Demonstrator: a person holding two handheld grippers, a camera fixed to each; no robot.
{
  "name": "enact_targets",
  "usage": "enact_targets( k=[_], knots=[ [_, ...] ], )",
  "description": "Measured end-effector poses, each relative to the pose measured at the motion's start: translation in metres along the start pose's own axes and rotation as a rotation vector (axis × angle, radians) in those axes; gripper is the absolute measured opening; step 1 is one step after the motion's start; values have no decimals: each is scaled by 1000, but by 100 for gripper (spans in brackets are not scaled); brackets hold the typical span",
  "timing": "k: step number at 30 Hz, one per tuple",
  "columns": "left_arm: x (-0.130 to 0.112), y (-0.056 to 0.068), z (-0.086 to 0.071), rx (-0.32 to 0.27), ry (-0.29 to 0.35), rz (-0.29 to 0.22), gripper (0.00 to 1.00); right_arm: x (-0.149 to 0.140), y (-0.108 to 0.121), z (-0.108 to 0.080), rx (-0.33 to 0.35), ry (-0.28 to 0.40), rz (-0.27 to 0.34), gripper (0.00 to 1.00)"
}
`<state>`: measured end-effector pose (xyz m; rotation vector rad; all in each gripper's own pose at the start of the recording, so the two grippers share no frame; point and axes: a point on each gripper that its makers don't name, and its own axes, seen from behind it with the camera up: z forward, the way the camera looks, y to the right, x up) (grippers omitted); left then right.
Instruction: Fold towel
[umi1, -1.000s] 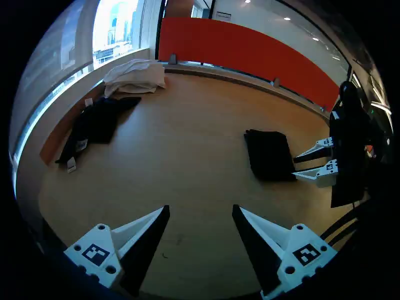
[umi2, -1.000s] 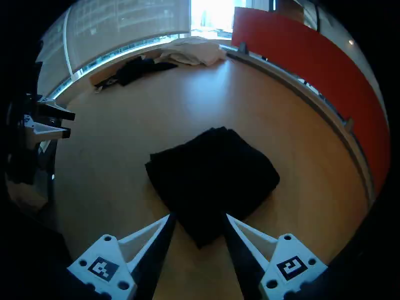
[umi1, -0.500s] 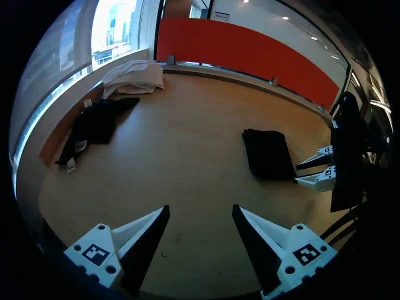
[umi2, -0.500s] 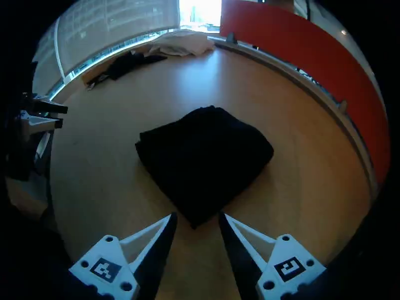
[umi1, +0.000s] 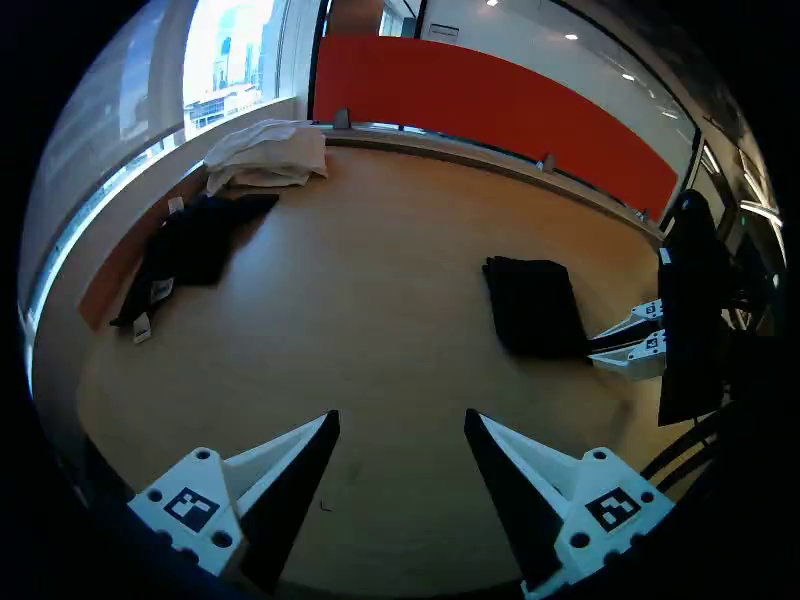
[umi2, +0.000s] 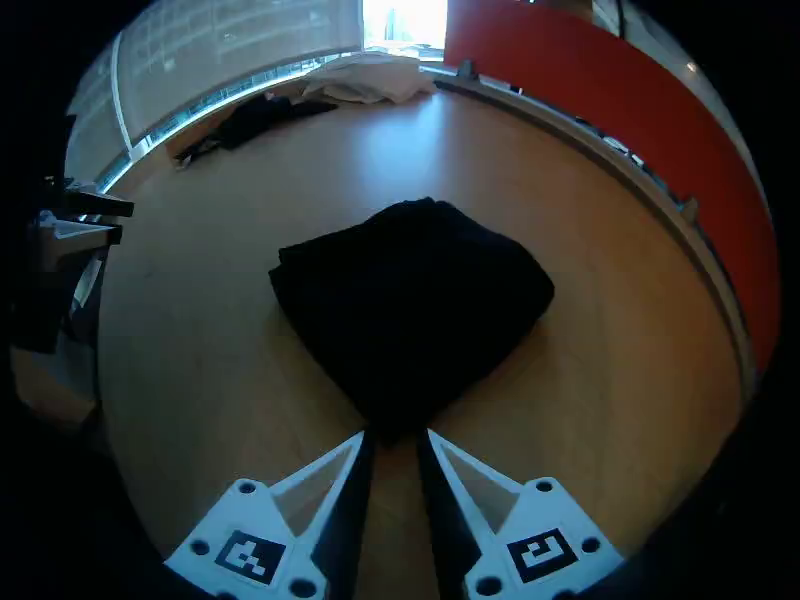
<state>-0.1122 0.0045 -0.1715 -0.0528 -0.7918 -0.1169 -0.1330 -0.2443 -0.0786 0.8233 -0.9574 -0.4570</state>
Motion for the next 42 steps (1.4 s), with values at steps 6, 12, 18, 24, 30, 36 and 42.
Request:
enact_targets(
  k=[6, 12, 18, 24, 30, 36, 42],
  knots=[
    [0, 0, 0, 1, 0, 0, 93, -1, -1, 2, 7, -6, -11, 13],
    [0, 0, 1, 0, -2, 2, 93, 4, 2, -1, -8, 10, -30, 5],
    [4, 0, 1, -4, 3, 6, 93, 26, 10, -16, -33, 58, -34, 5],
    [15, 1, 0, -10, 17, 17, 93, 65, 23, -42, -66, 121, -50, 5],
    [28, 5, -2, -20, 39, 30, 93, 105, 34, -70, -97, 180, -59, 5],
    [42, 10, -5, -32, 60, 34, 93, 138, 43, -99, -115, 246, -53, 5],
    [55, 12, -7, -40, 81, 53, 93, 158, 52, -120, -130, 288, -43, 5]
  ],
)
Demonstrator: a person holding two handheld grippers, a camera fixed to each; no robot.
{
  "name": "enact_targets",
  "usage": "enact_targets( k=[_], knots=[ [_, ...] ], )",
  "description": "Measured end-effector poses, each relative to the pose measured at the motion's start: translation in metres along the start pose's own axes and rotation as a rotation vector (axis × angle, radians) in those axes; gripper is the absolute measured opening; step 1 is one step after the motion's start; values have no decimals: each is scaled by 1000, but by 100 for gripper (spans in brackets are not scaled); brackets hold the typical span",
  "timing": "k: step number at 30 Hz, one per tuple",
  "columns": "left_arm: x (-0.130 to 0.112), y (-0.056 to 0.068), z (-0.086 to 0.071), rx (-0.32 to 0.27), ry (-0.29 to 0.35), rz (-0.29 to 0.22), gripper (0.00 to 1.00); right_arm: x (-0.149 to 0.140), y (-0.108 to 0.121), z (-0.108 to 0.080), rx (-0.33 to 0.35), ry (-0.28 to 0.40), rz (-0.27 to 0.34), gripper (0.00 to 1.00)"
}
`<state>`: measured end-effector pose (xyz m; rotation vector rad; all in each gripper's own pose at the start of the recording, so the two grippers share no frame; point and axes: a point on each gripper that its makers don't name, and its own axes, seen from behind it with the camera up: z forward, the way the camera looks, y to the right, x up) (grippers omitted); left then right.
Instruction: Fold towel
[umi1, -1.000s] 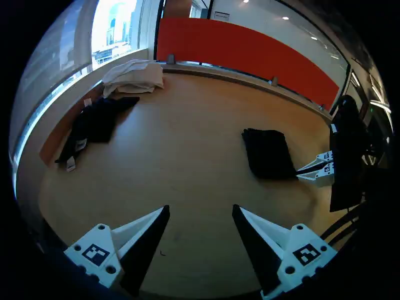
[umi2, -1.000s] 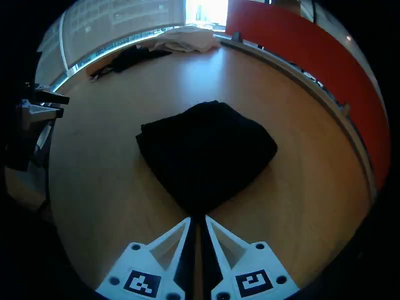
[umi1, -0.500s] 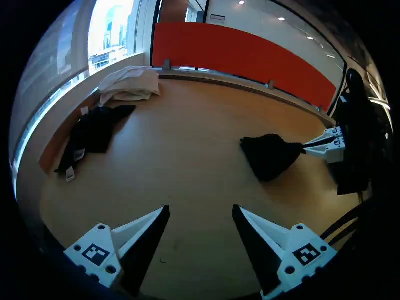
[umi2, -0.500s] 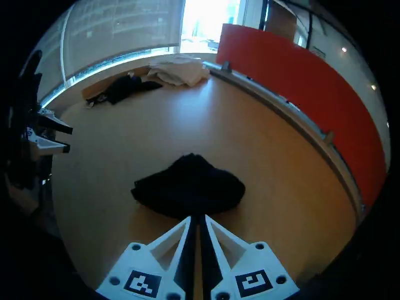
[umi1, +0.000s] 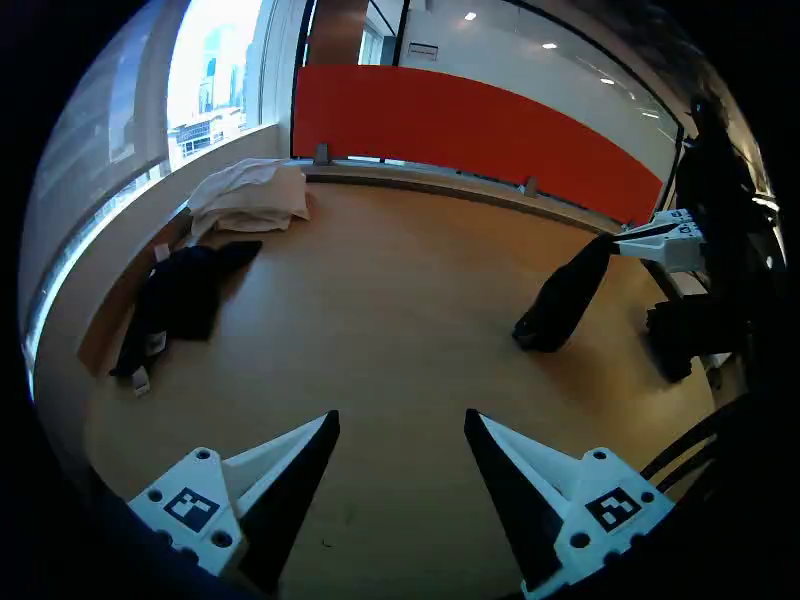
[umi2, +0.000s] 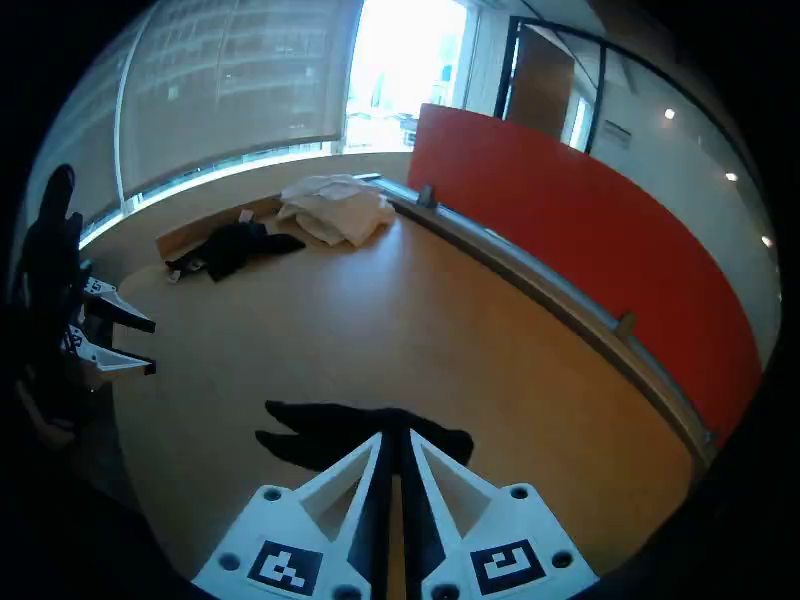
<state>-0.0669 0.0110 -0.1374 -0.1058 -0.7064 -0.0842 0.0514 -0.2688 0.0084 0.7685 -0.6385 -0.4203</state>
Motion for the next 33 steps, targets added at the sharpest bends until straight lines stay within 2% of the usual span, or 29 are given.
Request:
enact_targets(
  k=[12, 22, 33],
  knots=[
    [9, 9, 4, -22, 6, 14, 93, 3, 37, -29, -49, 11, 8, 5],
    [14, 22, 10, -42, 0, 40, 93, -10, 87, -59, -106, 6, 26, 5],
    [17, 35, 14, -54, -11, 63, 93, -40, 146, -97, -168, -9, 68, 5]
  ],
)
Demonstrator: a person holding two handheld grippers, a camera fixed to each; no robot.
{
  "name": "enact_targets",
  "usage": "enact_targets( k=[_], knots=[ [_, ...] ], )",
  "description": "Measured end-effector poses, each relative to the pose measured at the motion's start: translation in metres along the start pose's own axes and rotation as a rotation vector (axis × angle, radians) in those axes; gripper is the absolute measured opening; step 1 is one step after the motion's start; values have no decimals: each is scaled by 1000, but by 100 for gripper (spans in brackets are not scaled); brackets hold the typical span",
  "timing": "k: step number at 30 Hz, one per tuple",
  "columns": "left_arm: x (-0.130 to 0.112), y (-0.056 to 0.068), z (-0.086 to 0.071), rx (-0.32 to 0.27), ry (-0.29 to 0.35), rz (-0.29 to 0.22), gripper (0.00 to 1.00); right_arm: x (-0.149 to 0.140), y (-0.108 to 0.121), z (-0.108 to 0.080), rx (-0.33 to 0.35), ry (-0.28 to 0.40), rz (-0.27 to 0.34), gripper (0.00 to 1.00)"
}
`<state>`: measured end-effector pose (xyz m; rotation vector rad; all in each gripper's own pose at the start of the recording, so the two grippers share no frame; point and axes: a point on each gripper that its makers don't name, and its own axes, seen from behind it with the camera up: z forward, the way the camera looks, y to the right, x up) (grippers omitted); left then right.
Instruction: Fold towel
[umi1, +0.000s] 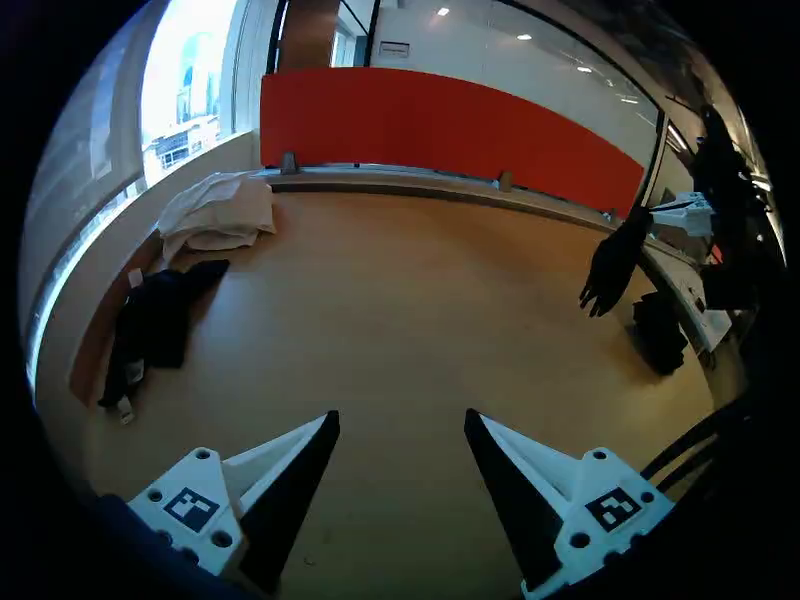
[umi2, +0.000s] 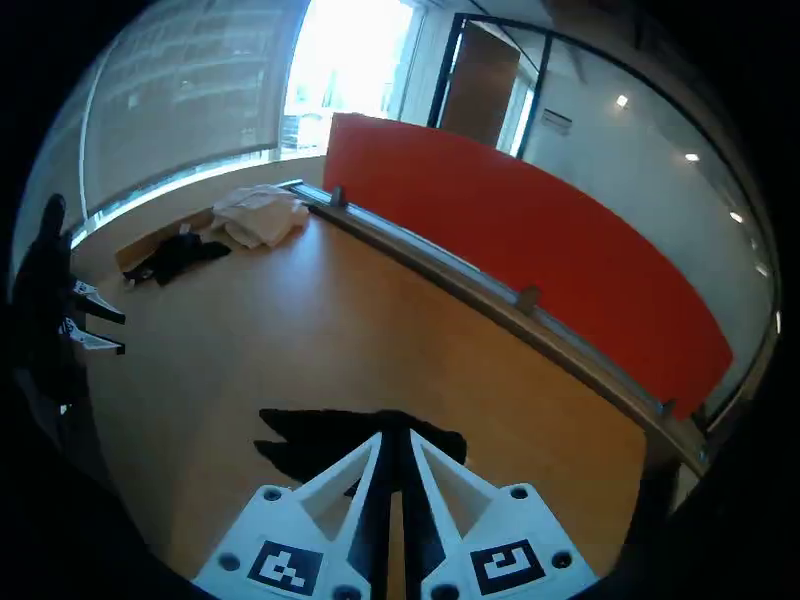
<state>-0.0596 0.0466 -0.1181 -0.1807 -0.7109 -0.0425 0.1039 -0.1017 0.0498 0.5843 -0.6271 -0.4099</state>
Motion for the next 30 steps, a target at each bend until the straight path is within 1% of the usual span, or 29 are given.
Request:
enact_targets(
  k=[6, 14, 23, 30],
  knots=[
    [0, 5, 3, 1, -9, 14, 93, -13, 39, -14, -50, -6, 18, 5],
    [-1, 13, 8, -1, -19, 17, 93, -33, 86, -33, -107, -27, 44, 5],
    [0, 23, 12, -3, -28, 31, 93, -55, 129, -47, -154, -59, 54, 5],
    [2, 30, 14, -5, -31, 42, 93, -72, 154, -56, -181, -79, 69, 5]
  ],
)
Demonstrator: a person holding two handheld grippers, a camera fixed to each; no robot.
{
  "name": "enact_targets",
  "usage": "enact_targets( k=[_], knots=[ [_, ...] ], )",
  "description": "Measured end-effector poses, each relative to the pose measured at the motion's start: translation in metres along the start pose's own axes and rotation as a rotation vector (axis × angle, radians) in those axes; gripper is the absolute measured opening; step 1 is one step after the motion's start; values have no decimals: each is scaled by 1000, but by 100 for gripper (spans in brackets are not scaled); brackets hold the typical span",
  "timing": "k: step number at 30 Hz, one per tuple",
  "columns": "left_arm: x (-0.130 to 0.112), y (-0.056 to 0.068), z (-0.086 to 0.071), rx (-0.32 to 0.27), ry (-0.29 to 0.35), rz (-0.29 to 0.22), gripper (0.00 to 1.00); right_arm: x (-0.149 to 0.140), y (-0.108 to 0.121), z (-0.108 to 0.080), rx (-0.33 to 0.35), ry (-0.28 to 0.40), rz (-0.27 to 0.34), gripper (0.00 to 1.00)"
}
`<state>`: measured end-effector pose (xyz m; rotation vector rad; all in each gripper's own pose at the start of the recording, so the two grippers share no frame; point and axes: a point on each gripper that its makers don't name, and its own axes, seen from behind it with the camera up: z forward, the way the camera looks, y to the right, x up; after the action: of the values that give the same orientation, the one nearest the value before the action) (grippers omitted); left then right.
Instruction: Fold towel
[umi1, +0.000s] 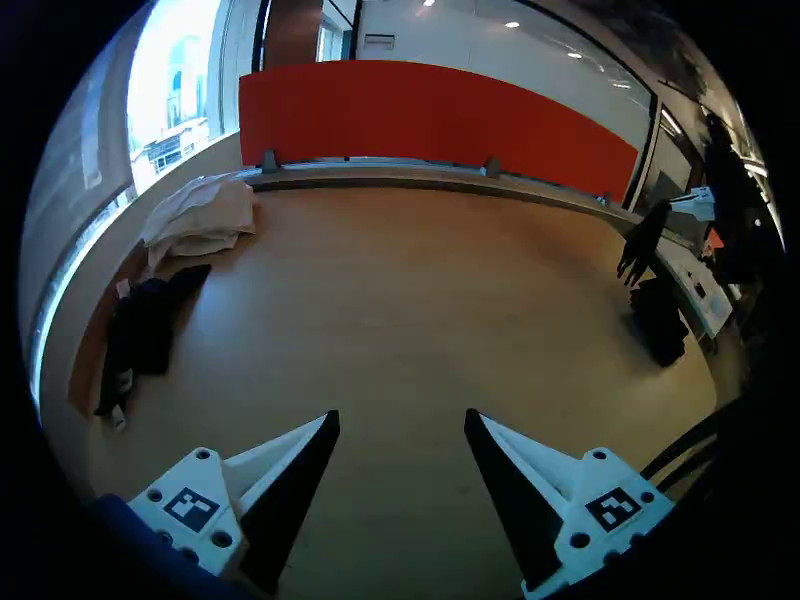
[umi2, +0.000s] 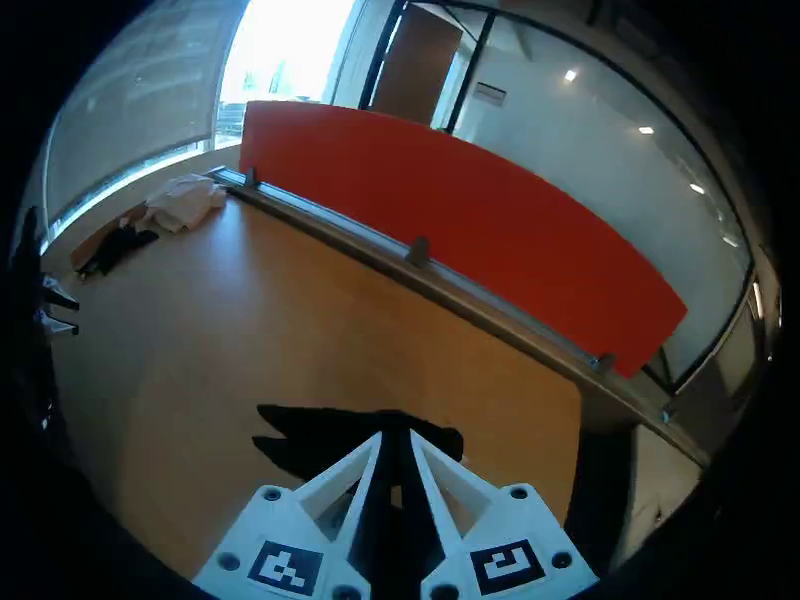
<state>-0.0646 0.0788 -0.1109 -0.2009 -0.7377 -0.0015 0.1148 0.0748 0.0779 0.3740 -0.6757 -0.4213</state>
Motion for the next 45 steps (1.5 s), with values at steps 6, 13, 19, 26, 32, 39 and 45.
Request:
enact_targets(
  k=[6, 13, 19, 26, 32, 39, 45],
  knots=[
    [2, 6, 2, -2, -3, 8, 93, -18, 16, -3, -16, -22, 17, 5],
    [4, 14, 5, -11, -5, 16, 93, -31, 23, -12, -27, -31, 28, 5],
    [4, 17, 3, -16, -6, 27, 93, -50, 29, -25, -46, -50, 33, 5],
    [2, 13, 1, -13, -9, 27, 93, -89, 36, -46, -78, -92, 64, 5],
    [1, 11, -1, -14, -9, 30, 93, -131, 35, -60, -100, -139, 100, 4],
    [-1, 13, -2, -18, -12, 39, 93, -170, 25, -67, -110, -182, 152, 5],
    [-1, 13, -3, -20, -11, 44, 93, -193, 16, -71, -116, -212, 173, 5]
  ],
)
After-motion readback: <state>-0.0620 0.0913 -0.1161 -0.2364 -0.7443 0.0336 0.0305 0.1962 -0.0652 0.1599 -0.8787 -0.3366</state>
